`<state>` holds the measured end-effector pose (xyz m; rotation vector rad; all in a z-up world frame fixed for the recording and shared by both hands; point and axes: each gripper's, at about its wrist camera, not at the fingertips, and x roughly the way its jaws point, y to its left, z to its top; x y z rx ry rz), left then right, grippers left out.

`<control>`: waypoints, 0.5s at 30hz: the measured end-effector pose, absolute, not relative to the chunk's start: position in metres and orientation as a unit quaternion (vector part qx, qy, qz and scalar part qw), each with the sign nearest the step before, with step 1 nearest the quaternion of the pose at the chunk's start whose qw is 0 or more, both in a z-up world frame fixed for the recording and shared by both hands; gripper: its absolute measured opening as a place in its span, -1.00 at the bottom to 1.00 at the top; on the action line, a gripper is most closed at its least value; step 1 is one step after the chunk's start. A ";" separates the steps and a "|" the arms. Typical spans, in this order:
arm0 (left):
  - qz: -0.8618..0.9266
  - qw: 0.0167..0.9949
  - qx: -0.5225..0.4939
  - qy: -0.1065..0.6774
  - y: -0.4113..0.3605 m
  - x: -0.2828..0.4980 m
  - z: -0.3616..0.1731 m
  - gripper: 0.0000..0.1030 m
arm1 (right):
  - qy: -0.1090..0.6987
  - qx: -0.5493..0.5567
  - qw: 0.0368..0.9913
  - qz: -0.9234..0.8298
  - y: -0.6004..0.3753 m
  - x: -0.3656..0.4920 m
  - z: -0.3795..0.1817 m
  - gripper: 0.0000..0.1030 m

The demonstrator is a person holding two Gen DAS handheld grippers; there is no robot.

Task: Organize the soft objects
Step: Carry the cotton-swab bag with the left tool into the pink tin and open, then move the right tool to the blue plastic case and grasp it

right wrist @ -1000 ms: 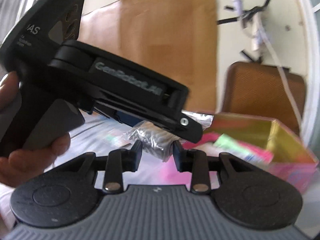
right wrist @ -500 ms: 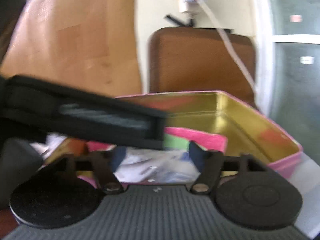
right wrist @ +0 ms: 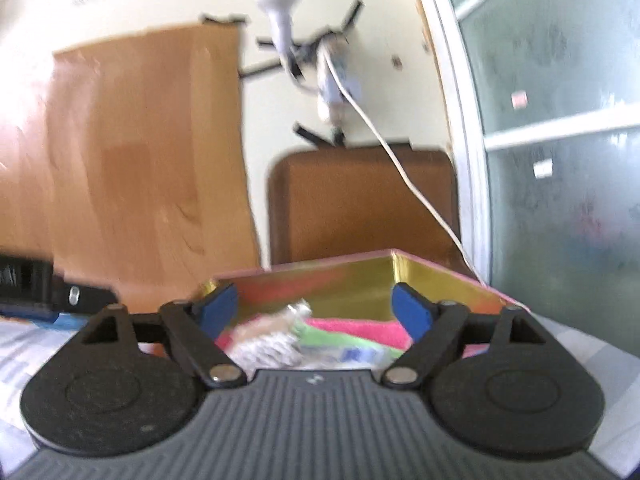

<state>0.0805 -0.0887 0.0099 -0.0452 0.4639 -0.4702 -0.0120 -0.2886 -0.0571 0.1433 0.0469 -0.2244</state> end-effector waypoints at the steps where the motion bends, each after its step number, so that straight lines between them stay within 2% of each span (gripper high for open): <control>1: -0.218 0.949 -0.020 0.225 -0.075 0.079 0.007 0.99 | 0.012 0.064 0.992 -0.104 -0.281 -0.016 -0.055 0.72; 4: -0.177 0.958 -0.025 0.225 -0.033 0.079 -0.004 0.99 | -0.007 0.031 0.997 -0.072 -0.255 -0.022 -0.049 0.78; 7: -0.108 0.968 -0.023 0.227 0.013 0.086 -0.020 0.99 | 0.009 0.005 1.000 -0.015 -0.228 -0.017 -0.046 0.88; 13: 0.019 0.971 0.001 0.236 0.075 0.107 -0.040 0.99 | 0.112 0.017 0.989 0.092 -0.182 0.027 -0.045 0.90; 15: 0.027 0.969 -0.028 0.244 0.088 0.110 -0.043 0.99 | 0.142 0.023 0.983 0.111 -0.168 0.044 -0.046 0.90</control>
